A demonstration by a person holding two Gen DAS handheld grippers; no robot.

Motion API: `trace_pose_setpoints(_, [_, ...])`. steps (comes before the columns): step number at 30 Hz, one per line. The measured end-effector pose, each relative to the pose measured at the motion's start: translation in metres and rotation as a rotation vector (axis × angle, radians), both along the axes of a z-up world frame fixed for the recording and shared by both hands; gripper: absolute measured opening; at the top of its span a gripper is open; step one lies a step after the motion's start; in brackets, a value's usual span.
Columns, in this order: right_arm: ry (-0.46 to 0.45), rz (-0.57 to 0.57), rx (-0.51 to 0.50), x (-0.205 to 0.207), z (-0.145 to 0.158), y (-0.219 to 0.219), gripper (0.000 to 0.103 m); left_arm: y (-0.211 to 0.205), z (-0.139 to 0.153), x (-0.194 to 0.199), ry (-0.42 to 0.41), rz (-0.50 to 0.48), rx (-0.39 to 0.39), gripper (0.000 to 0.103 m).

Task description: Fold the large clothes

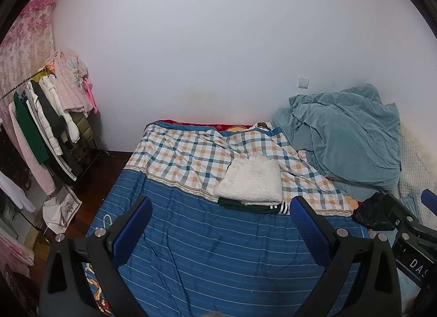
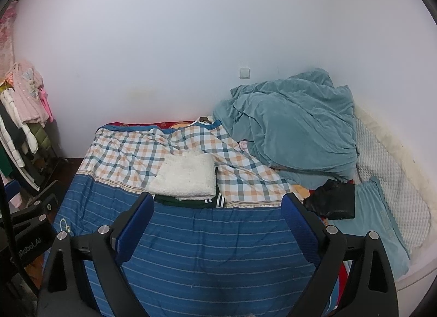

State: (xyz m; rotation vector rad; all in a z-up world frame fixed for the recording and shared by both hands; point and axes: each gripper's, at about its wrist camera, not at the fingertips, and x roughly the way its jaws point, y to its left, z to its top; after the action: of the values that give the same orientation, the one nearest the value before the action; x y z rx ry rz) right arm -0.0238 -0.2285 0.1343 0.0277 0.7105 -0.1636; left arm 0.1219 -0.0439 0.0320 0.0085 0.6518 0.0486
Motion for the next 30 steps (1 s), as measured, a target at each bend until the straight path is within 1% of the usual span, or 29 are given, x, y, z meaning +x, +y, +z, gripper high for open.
trace_pose_setpoints(9, [-0.009, 0.001, 0.000, 0.0017, -0.0003, 0.0023, 0.096, -0.0050, 0.0017, 0.0008, -0.008, 0.003, 0.010, 0.103])
trace_pose_setpoints(30, [-0.012, -0.013, -0.002, -0.0034, -0.0001, 0.0065, 0.097, -0.0004, 0.0042, -0.0028, -0.006, 0.006, 0.009, 0.103])
